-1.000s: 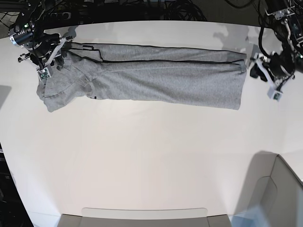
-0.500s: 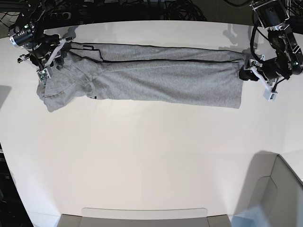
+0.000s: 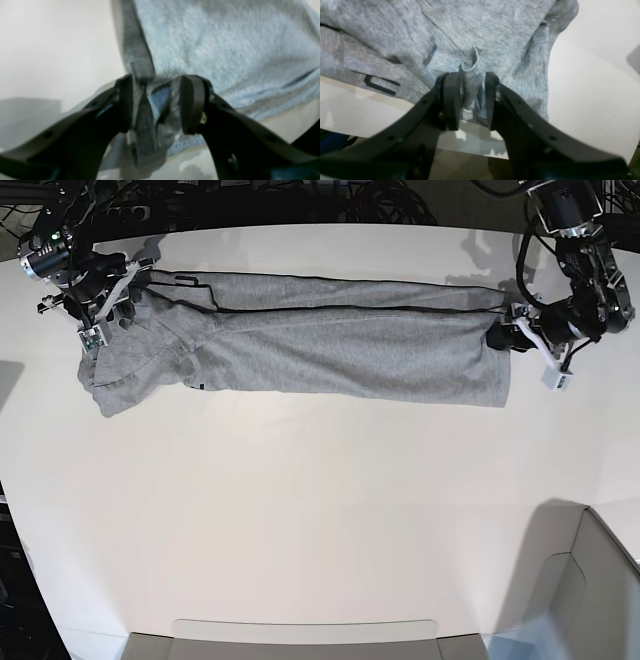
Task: Fold the T-shirt properly
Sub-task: 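Release the shirt and lift both grippers away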
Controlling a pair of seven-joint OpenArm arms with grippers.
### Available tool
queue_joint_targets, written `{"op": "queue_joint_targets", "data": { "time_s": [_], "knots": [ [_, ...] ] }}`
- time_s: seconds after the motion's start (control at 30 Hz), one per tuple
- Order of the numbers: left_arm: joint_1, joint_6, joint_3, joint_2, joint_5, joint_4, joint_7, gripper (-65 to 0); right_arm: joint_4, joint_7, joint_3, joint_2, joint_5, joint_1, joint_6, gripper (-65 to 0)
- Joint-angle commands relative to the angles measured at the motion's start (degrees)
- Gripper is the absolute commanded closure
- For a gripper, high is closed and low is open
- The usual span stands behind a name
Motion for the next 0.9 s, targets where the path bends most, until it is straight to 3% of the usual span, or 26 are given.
{"op": "queue_joint_targets", "data": {
  "time_s": [0.0,0.07,0.17,0.3,0.43,0.67,0.87],
  "knots": [
    [0.59,0.36,1.71,0.77,3.34,-0.36,3.56,-30.6,0.75,0.71,0.17,0.61,0.49,0.23,0.65,-17.7],
    [0.59,0.36,2.76,2.18,3.69,-0.36,3.56,-29.6,0.75,0.71,0.17,0.52,0.49,0.4,0.65,-17.7],
    [0.68,0.36,3.02,2.79,3.69,-0.36,3.56,-21.8,0.75,0.71,0.17,0.52,0.49,1.28,0.65,-17.7],
    [0.59,0.36,2.32,2.88,3.78,-0.45,3.56,-0.3,0.75,0.71,0.26,0.43,0.84,1.63,0.65,-17.7],
    [0.33,0.36,0.91,1.47,3.78,-0.54,3.56,0.0,0.93,0.8,0.61,-0.8,0.84,3.74,0.65,-17.7],
    [-5.39,0.36,-14.12,-1.87,7.12,-0.62,3.56,0.0,1.98,0.8,4.83,-3.96,0.84,8.05,0.65,-17.7],
    [-9.61,0.36,-18.51,-4.07,9.76,-0.62,3.56,0.0,1.98,0.8,7.82,-4.49,0.84,9.54,0.65,-17.7]
  ]
}}
